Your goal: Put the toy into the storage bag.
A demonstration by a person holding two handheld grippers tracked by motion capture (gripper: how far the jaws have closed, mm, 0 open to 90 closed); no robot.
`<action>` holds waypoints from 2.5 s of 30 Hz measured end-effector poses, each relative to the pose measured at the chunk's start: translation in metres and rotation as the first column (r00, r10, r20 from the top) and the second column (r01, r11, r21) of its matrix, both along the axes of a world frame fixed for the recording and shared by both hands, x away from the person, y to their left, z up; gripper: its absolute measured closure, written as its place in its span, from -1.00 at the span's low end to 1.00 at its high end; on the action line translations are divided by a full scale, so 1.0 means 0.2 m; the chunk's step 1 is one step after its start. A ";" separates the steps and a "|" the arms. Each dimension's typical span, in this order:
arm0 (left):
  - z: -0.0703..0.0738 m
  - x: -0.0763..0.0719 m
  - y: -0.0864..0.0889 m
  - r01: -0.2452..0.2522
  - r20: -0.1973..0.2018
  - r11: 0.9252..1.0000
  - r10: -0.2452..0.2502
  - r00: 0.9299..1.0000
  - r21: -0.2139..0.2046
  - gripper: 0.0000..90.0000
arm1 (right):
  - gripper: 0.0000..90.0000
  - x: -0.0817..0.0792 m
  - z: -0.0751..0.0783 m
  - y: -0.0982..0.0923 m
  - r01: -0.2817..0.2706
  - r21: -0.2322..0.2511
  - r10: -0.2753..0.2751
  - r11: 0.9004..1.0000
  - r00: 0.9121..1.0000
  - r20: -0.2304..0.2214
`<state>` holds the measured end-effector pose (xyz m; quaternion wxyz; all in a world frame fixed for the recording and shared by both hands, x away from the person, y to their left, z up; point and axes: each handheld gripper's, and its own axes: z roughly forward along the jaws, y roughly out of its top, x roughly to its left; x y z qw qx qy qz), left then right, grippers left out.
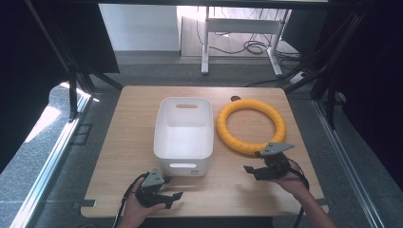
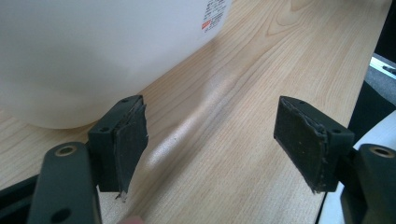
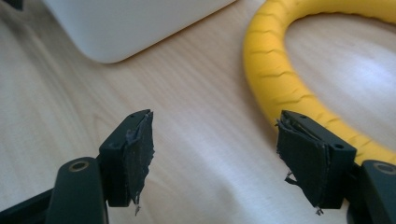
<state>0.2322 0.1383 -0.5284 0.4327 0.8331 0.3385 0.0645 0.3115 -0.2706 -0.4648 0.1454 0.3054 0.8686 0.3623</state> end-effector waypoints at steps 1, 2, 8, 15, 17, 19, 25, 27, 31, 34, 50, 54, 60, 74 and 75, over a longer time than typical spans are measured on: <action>0.00 0.00 0.00 0.000 0.001 1.000 0.000 1.000 0.000 -0.43 | -0.40 0.02 0.02 0.00 -0.001 -0.005 0.001 1.000 1.000 -0.006; 0.00 0.00 0.00 -0.001 0.001 1.000 0.001 1.000 -0.001 -0.43 | -0.41 0.04 0.03 0.00 -0.005 -0.011 0.005 1.000 1.000 -0.009; 0.00 0.00 -0.01 0.003 0.000 1.000 -0.003 1.000 0.008 -0.43 | -0.45 0.18 0.08 0.00 -0.004 -0.034 0.003 0.999 0.999 -0.047; -0.01 0.00 -0.03 0.010 -0.006 1.000 -0.010 1.000 0.012 -0.43 | -0.49 0.30 0.09 -0.03 0.001 -0.036 -0.005 0.999 0.994 -0.105; -0.01 -0.01 -0.04 0.012 -0.008 1.000 -0.012 1.000 0.010 -0.43 | -0.50 0.33 0.08 -0.02 -0.002 -0.055 -0.004 0.998 0.993 -0.117; -0.01 -0.01 -0.04 0.014 -0.005 1.000 -0.014 1.000 0.007 -0.43 | -0.51 0.35 0.08 -0.01 -0.005 -0.073 -0.004 0.997 0.992 -0.124; -0.01 -0.01 -0.04 0.014 -0.007 1.000 -0.014 1.000 0.007 -0.43 | -0.52 0.40 0.04 0.03 -0.024 -0.113 0.007 0.993 0.988 -0.154; -0.01 0.00 -0.04 0.016 -0.008 1.000 -0.016 1.000 0.008 -0.43 | -0.53 0.45 0.01 0.06 -0.037 -0.147 0.010 0.988 0.984 -0.179; -0.01 -0.01 -0.04 0.017 -0.007 1.000 -0.017 1.000 0.007 -0.43 | -0.54 0.50 -0.04 0.10 -0.045 -0.186 0.007 0.981 0.980 -0.201; -0.02 -0.01 -0.04 0.019 -0.007 1.000 -0.019 1.000 0.008 -0.43 | -0.54 0.54 -0.07 0.12 -0.058 -0.220 0.009 0.974 0.976 -0.218; -0.02 -0.01 -0.04 0.024 -0.008 1.000 -0.024 1.000 0.013 -0.43 | -0.37 0.60 -0.19 0.18 -0.140 -0.330 0.041 0.934 0.956 -0.290; -0.02 -0.01 -0.05 0.025 -0.009 1.000 -0.024 1.000 0.013 -0.43 | -0.33 0.60 -0.21 0.20 -0.159 -0.347 0.049 0.924 0.951 -0.305; -0.02 -0.01 -0.05 0.028 -0.009 0.999 -0.028 1.000 0.015 -0.43 | -0.16 0.61 -0.22 0.20 -0.152 -0.332 0.046 0.931 0.951 -0.305; -0.03 -0.01 -0.07 0.036 -0.015 0.999 -0.036 0.999 0.020 -0.43 | 0.02 0.64 -0.20 0.18 -0.188 -0.306 0.084 0.933 0.942 -0.324; -0.03 -0.01 -0.07 0.035 -0.016 0.999 -0.035 0.999 0.020 -0.43 | 0.02 0.64 -0.20 0.17 -0.188 -0.299 0.087 0.936 0.942 -0.323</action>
